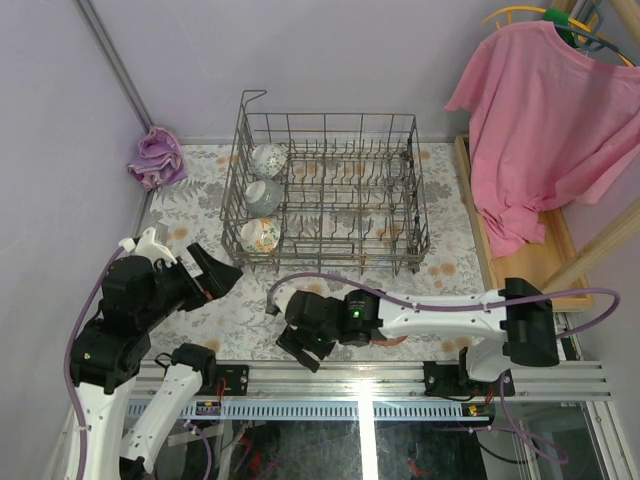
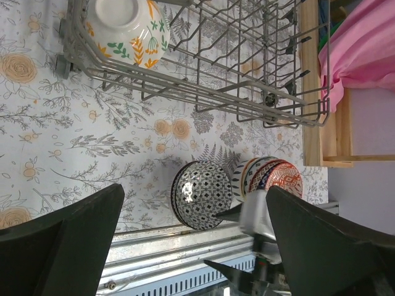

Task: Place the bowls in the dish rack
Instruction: Adjust the bowl at the center of the board.

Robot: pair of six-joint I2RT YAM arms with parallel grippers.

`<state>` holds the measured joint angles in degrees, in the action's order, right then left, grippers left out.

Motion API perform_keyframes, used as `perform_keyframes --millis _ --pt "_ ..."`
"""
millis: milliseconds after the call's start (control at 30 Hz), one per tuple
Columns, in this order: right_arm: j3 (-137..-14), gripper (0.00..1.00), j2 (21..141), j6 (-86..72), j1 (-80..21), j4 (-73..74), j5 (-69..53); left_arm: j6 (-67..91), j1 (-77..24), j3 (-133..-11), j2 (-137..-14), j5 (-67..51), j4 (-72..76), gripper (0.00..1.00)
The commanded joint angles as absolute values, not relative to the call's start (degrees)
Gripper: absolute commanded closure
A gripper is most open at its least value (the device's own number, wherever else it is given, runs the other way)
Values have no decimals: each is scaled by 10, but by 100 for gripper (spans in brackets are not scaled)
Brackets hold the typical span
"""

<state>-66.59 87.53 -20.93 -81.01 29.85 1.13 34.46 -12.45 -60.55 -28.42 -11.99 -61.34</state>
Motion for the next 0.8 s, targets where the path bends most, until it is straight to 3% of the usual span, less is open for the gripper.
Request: perform_keyframes --millis 0,367,767 --pt "-701 25 914 -178 -814 285 23 341 -129 -655 -296 -140 -648 0" --pt "-747 35 986 -163 -814 295 21 342 -128 -644 -283 -141 -643 0" --pt "-761 63 1008 -152 -814 302 22 342 -128 -644 -279 -139 -649 0"
